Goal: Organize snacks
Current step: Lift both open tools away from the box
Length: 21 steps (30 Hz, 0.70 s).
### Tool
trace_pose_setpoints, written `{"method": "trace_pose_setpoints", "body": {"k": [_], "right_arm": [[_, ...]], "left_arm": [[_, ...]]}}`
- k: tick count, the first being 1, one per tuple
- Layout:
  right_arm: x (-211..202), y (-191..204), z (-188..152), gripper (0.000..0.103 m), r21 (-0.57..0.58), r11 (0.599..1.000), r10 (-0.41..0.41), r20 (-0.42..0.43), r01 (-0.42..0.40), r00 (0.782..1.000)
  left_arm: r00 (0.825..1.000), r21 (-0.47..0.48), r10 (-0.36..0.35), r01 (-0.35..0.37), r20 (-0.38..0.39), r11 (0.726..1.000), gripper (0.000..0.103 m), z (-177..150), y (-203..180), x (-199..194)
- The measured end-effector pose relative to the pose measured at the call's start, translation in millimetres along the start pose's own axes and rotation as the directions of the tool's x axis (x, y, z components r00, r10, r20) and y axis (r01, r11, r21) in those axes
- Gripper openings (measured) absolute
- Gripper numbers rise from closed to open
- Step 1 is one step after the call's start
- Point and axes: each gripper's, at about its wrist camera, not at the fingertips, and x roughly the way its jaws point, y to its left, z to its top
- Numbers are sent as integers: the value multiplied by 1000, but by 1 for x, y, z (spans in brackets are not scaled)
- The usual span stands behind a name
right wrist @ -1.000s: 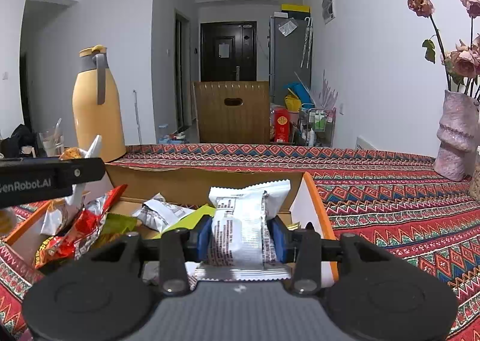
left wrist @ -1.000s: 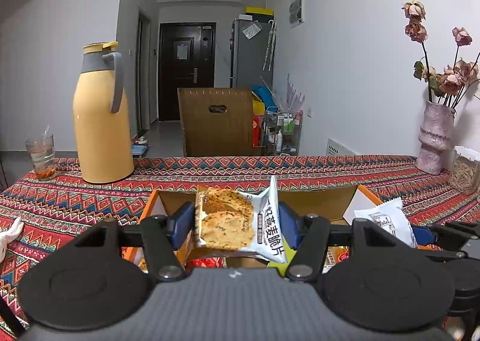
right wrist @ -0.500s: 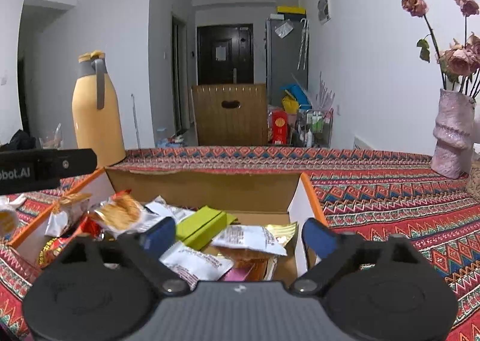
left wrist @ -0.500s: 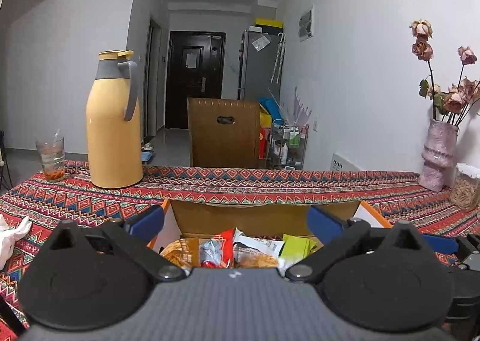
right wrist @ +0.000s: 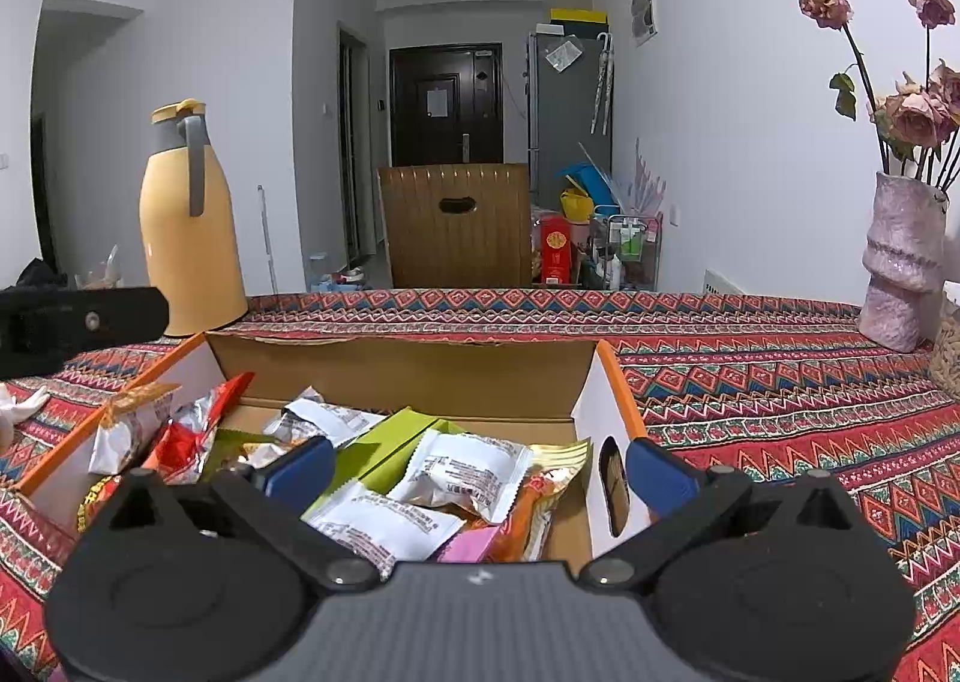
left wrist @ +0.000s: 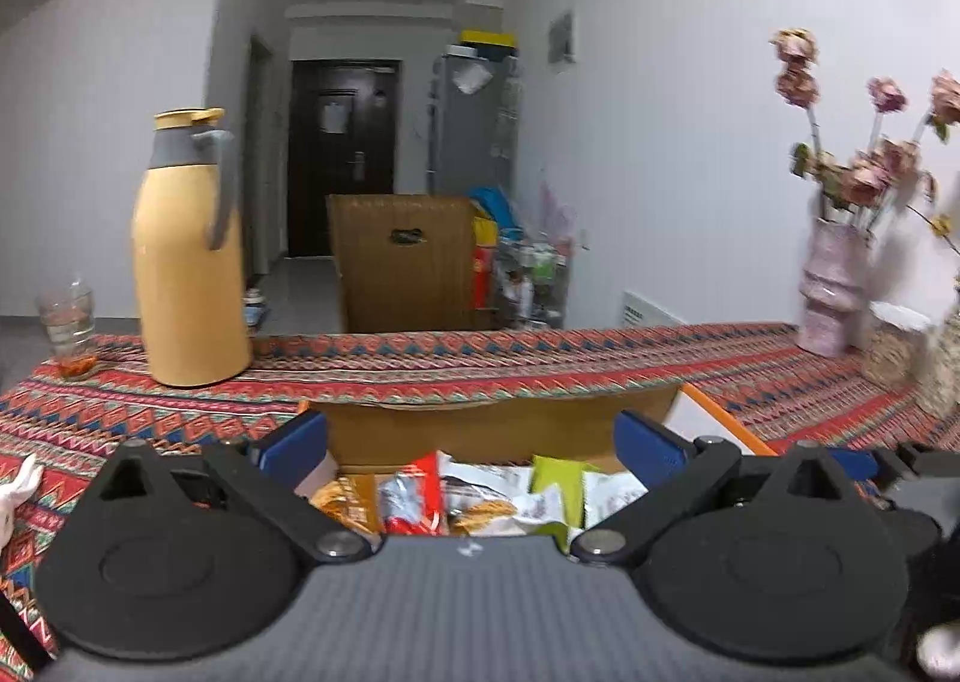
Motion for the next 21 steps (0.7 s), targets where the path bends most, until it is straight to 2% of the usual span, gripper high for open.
{"method": "trace_pose_setpoints", "body": {"k": [3,9,21], "right_arm": [[0,0,0,103,-4,1000,1,-2,-1,1000],[-1,1,0,103,-16,1000,-1,-8,1,1000],[-14,-4,9,103,-16,1000,-15,3,15,1000]], "left_arm": [[999,4,-40,40,-12,999,103,-1,3,2],[998,-23,-59,59,-10,998,103,0,16,4],[998,-20,-41,42,38,999,103,10,12,-8]]}}
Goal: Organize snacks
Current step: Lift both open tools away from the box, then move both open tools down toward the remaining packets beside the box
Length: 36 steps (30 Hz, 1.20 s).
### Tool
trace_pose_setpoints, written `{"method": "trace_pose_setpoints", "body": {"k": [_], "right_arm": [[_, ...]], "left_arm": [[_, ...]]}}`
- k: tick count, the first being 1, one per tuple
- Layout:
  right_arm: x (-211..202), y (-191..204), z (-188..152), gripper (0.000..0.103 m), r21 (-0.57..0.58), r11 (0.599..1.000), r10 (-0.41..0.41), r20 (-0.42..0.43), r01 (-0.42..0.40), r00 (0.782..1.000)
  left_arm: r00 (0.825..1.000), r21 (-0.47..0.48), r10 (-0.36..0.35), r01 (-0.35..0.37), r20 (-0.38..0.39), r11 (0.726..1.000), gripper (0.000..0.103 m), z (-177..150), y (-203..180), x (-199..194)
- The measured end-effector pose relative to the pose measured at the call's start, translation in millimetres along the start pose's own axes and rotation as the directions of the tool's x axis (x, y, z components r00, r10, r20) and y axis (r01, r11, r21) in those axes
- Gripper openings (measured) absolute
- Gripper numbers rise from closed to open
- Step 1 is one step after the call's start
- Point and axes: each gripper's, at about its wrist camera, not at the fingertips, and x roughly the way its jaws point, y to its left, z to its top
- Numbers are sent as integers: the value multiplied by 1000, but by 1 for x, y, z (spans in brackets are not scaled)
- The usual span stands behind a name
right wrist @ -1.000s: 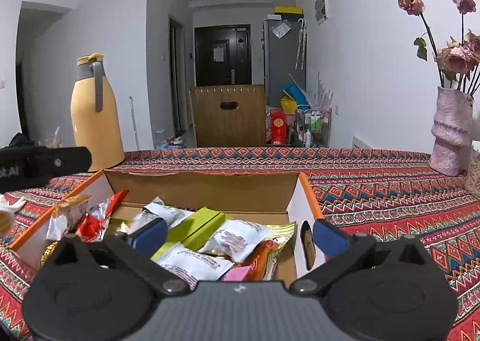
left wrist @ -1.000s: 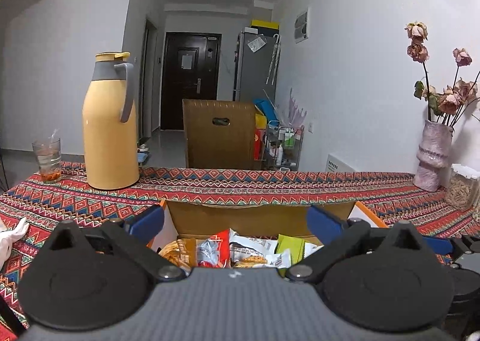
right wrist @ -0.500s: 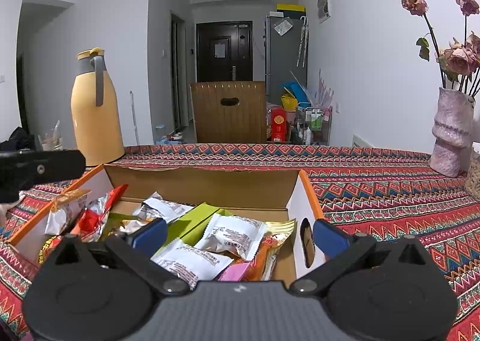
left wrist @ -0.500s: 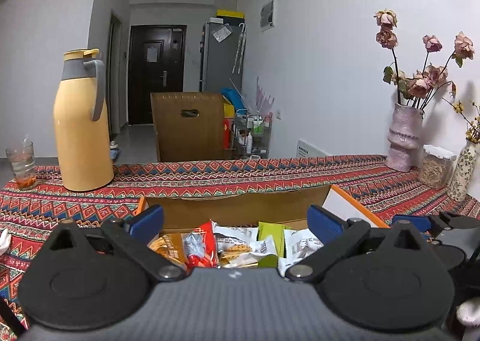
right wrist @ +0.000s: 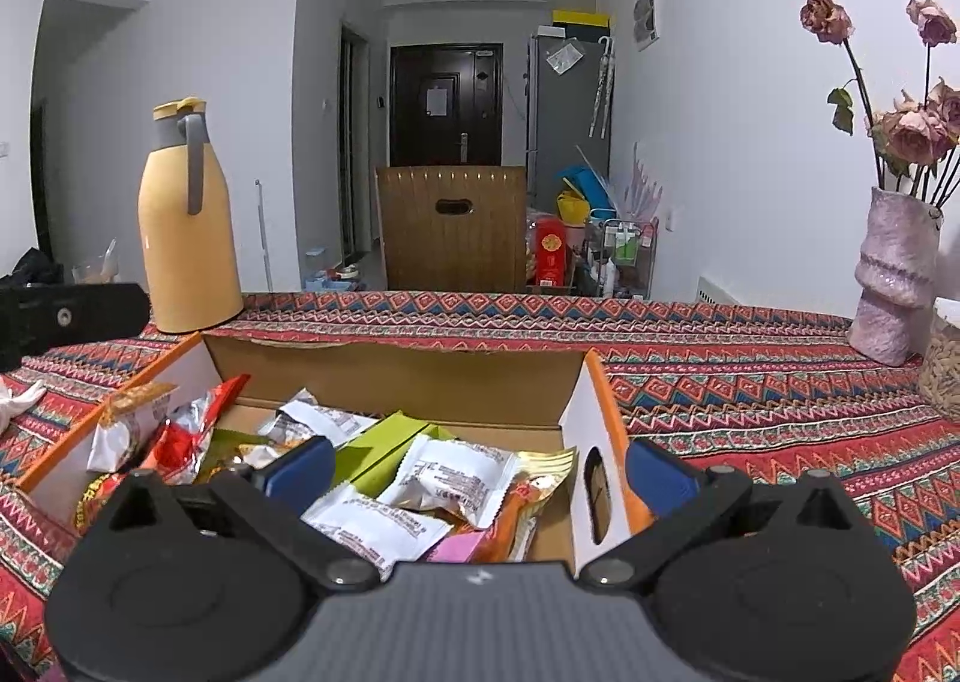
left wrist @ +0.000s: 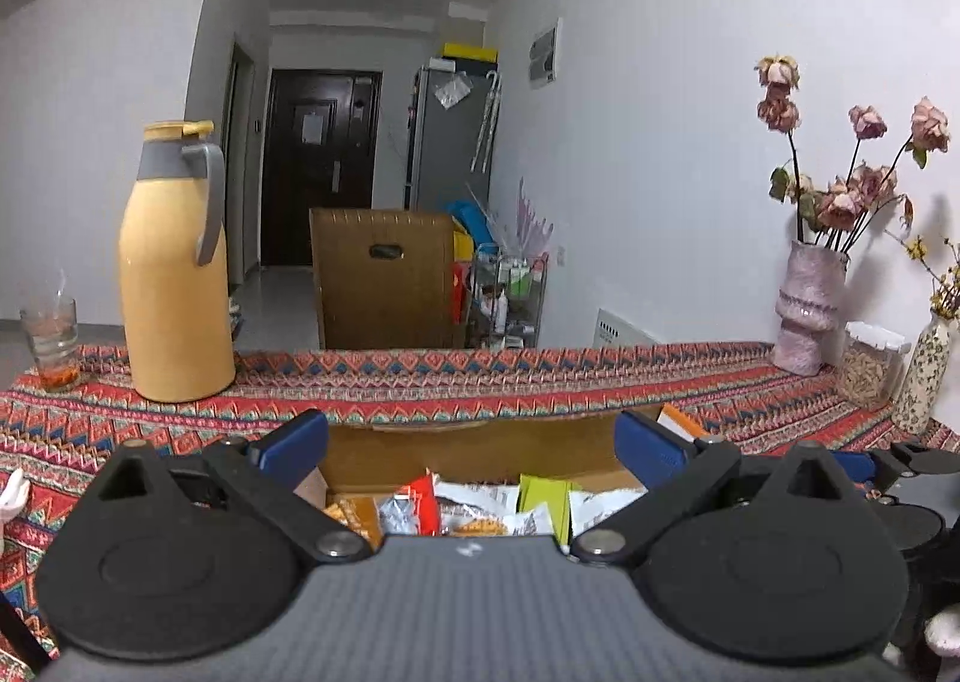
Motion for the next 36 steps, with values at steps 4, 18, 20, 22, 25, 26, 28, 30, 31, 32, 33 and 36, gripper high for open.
{"method": "trace_pose_setpoints", "body": {"k": [4,18,20,22,25,26,28,30,31,32,33,36], "right_arm": [[-11,-5,1,103,8,1000,5,6,-5,1000],[-58,-4,-28,103,-34,999,37,-23,-37,999],[-67,-3,-37,103,-37,998,46,-23,-47,999],[-76,-1,-46,103,-40,998,53,-21,-54,998],[-88,1,-57,103,-40,997,59,-14,-59,998],[-91,1,-61,103,-39,998,57,-13,-58,998],[-98,2,-69,103,-34,998,53,-11,-54,999],[-102,2,-76,103,-31,999,42,-14,-43,999],[-105,1,-80,103,-29,999,39,-18,-39,999],[-106,0,-84,103,-21,999,37,-22,-38,999],[-107,-1,-86,103,-12,999,35,-24,-36,999],[-109,-4,-92,103,7,1000,27,-37,-27,999]], "left_arm": [[1000,12,10,-10,11,1000,103,4,-3,-9],[996,81,87,-85,-16,993,103,-32,-3,-65],[996,90,89,-86,-28,992,103,-40,-3,-74],[995,95,92,-89,-38,992,103,-48,-3,-83],[994,90,94,-90,-49,992,103,-60,-1,-95],[994,90,96,-91,-51,992,103,-65,-1,-99],[994,76,85,-80,-64,994,103,-74,0,-103],[994,63,75,-71,-78,996,103,-85,1,-108],[994,61,73,-68,-82,996,103,-89,2,-109],[993,63,77,-71,-87,995,103,-94,2,-109],[992,67,84,-78,-93,995,103,-98,1,-108],[991,61,91,-85,-102,994,103,-107,1,-105]]}}
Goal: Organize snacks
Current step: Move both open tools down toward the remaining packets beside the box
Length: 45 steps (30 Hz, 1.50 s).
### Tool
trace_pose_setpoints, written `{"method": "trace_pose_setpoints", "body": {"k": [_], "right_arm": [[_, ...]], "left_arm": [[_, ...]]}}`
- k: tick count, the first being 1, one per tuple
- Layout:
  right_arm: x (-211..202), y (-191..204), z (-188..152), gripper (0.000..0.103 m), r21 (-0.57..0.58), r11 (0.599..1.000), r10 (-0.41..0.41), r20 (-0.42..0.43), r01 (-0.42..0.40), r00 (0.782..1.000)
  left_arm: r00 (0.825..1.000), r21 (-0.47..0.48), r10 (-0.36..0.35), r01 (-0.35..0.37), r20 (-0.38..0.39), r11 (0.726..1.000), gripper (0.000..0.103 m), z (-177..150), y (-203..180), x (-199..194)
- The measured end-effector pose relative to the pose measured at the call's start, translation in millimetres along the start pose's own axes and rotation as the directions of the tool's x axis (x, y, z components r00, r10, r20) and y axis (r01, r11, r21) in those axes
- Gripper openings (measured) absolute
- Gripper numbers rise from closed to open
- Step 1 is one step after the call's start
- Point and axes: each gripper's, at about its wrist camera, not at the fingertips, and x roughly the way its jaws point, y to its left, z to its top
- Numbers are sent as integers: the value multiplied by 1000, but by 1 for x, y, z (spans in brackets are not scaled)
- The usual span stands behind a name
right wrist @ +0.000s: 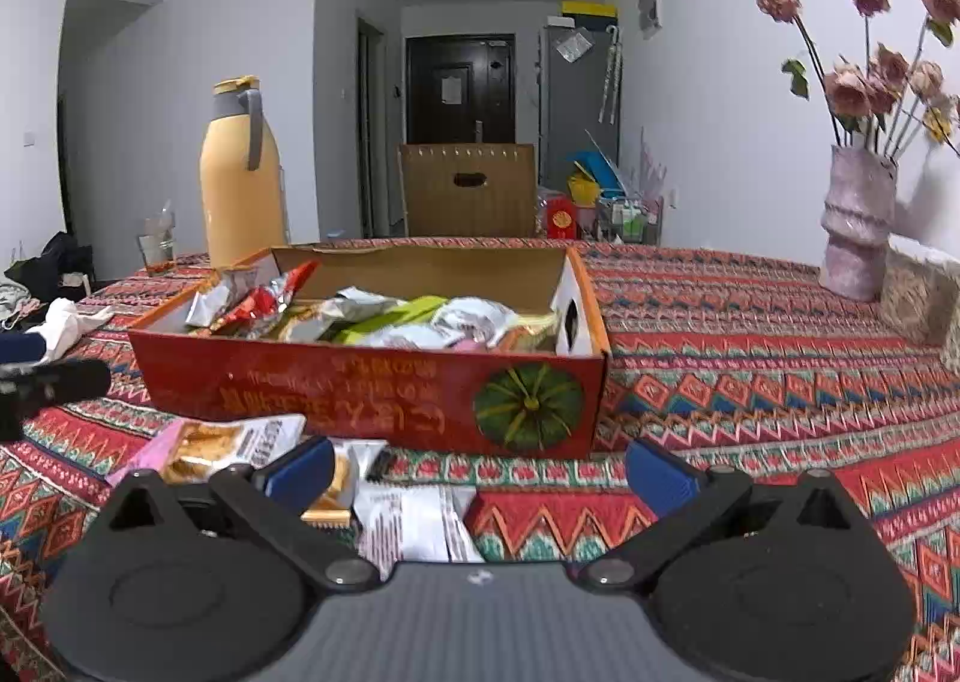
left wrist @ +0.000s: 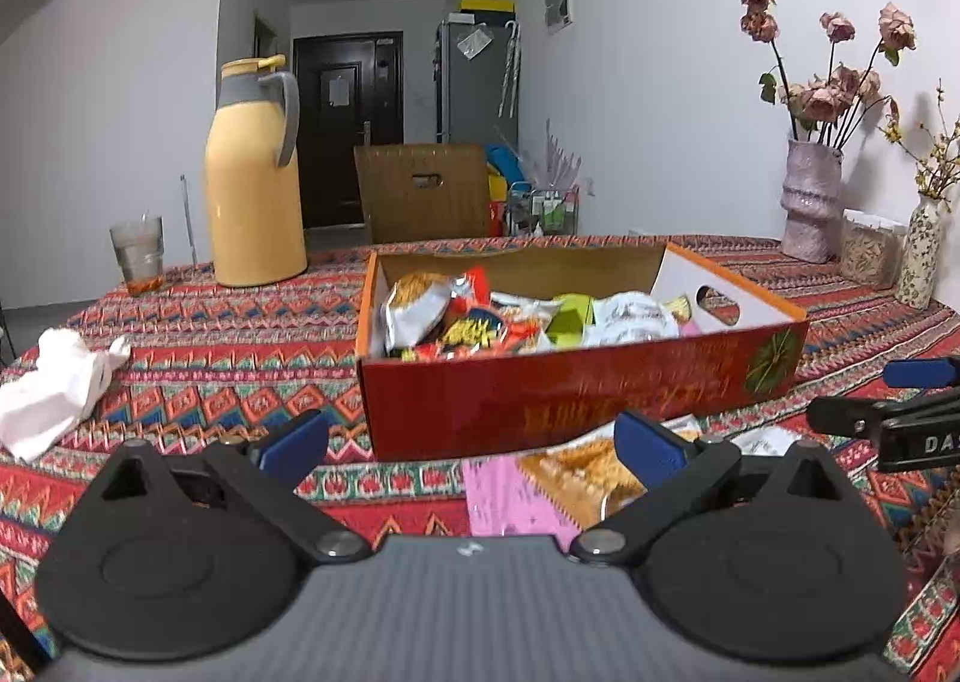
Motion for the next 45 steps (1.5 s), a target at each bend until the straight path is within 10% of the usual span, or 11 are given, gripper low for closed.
{"method": "trace_pose_setpoints", "body": {"k": [35,45], "right_arm": [[35,19,-4,103,-128,992,-37,-144,18,989],[58,19,-5,79,-108,990,59,-233,-86,971]], "left_arm": [[1000,-66,23,-23,2,998,103,-12,9,5],[1000,-70,21,-22,-11,997,103,-12,10,7]]}}
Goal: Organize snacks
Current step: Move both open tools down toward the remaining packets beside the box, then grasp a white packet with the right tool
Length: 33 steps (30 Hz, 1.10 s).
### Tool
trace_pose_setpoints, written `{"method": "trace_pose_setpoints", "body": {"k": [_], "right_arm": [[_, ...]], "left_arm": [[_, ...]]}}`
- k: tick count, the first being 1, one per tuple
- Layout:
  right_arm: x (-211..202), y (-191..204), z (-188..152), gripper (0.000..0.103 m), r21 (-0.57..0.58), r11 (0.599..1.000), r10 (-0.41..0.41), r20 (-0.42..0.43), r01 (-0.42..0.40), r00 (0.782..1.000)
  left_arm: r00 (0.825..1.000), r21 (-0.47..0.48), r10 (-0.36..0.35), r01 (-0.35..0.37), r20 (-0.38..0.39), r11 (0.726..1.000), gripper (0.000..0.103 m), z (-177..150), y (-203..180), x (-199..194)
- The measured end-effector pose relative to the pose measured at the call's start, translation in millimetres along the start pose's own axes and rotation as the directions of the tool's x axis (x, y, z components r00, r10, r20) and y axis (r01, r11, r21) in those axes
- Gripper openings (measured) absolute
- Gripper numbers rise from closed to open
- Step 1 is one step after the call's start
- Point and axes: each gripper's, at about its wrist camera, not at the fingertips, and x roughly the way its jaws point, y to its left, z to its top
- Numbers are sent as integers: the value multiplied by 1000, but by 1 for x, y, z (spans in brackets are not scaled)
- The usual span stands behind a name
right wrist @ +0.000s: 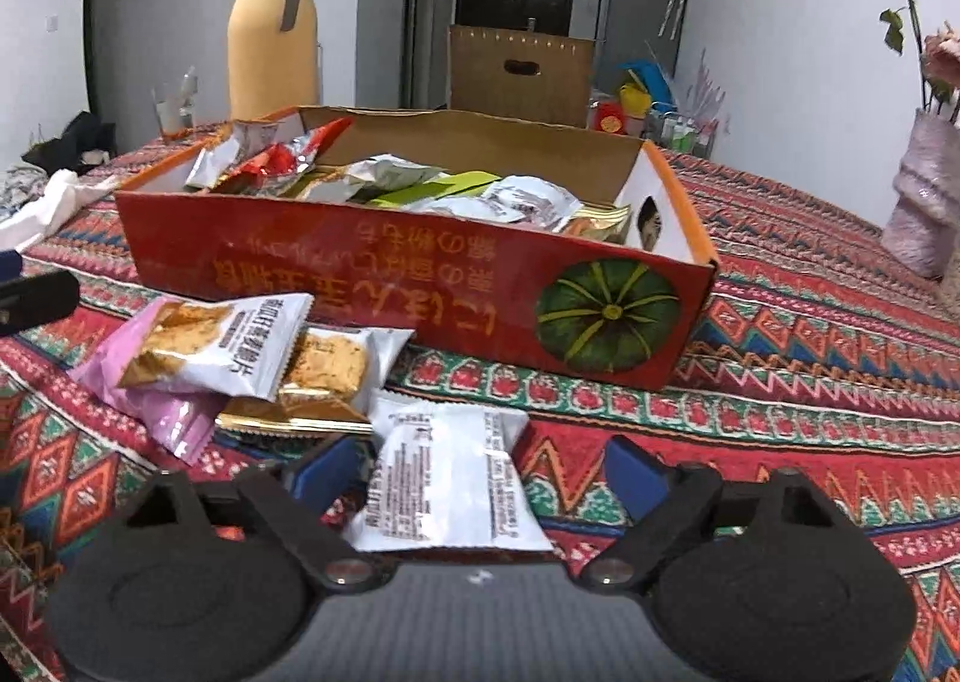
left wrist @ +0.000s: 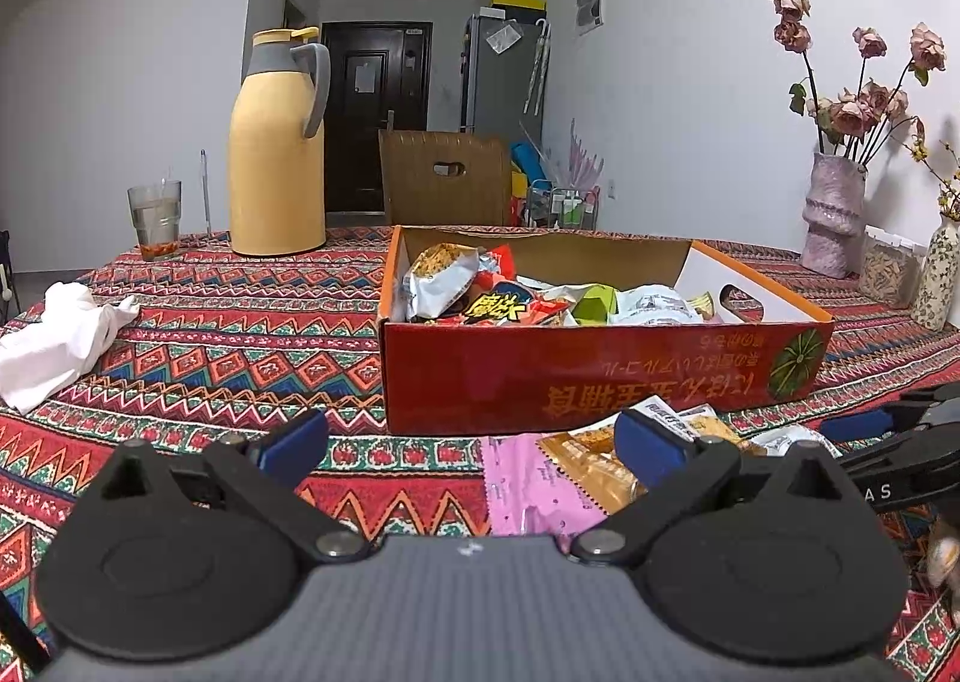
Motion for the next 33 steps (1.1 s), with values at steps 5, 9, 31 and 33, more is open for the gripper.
{"method": "trace_pose_setpoints", "body": {"k": [5,9,31,33], "right_arm": [[-3,3,-2,48,-17,998,68,20,-68,997],[-5,4,-3,44,-19,999,52,36,-51,998],[-32,-26,-22,43,153,987,-71,161,46,984],[-32,-26,-22,43,159,986,-65,157,40,985]], "left_arm": [[1000,-3,0,0,-2,1000,103,0,0,0],[1000,-2,0,0,-2,1000,103,0,0,0],[1000,-2,16,-16,-23,1000,103,-1,-1,4],[999,-7,16,-17,-43,1000,103,1,0,7]]}}
